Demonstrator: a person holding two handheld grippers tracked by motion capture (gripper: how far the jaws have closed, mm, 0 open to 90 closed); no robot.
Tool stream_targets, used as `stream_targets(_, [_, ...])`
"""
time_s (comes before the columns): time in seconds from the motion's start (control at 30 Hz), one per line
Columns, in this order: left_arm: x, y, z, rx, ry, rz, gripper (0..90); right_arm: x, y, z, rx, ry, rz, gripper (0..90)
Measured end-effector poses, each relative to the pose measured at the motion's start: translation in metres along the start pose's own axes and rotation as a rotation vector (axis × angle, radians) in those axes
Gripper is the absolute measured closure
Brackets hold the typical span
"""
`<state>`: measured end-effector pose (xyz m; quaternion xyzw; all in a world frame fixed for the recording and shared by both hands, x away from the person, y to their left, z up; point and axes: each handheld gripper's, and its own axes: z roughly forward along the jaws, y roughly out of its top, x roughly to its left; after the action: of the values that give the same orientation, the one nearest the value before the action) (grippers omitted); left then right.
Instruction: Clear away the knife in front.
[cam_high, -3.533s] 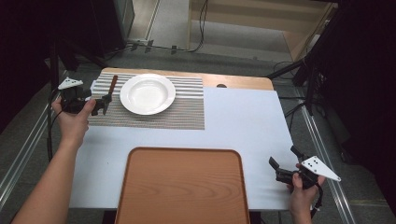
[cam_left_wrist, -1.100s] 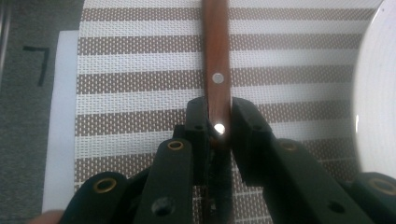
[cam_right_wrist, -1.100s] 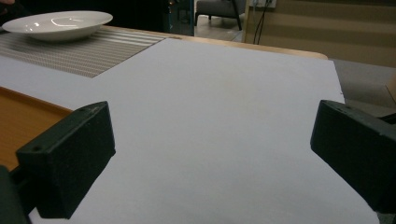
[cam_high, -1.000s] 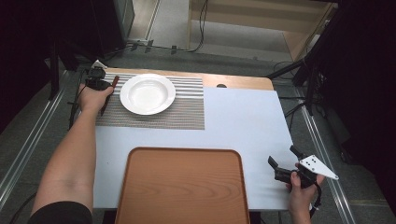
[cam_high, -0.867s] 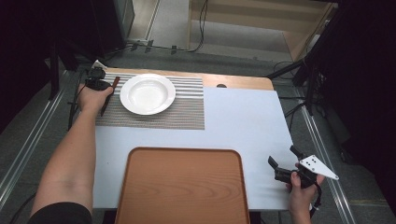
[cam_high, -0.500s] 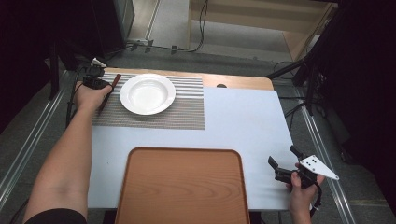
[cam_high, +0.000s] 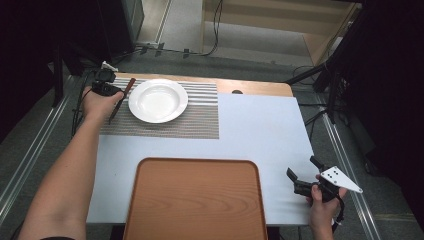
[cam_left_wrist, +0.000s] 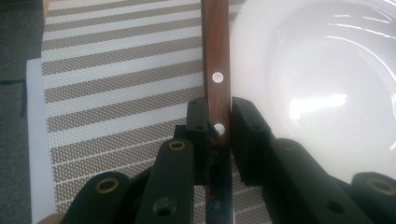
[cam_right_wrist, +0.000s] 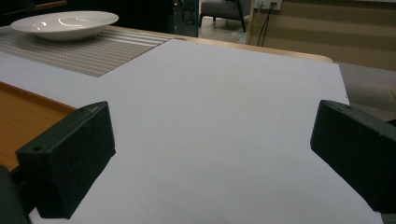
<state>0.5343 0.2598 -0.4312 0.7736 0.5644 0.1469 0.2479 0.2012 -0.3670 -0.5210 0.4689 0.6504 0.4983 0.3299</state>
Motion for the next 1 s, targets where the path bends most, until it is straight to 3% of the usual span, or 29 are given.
stream_targets(0.13, [-0.003, -0.004, -0.005, -0.004, -0.010, -0.006, 76.6, 0.000, 0.000, 0.000, 0.001, 0.000, -0.001, 0.0])
stream_targets(0.63, [-0.015, -0.022, -0.026, -0.020, -0.050, 0.048, 76.6, 0.001, 0.000, 0.000, 0.003, 0.001, -0.005, 0.0])
stream_targets(1.0, [-0.028, -0.037, -0.035, -0.038, -0.040, 0.086, 76.6, 0.001, 0.000, 0.000, 0.003, 0.002, -0.007, 0.0])
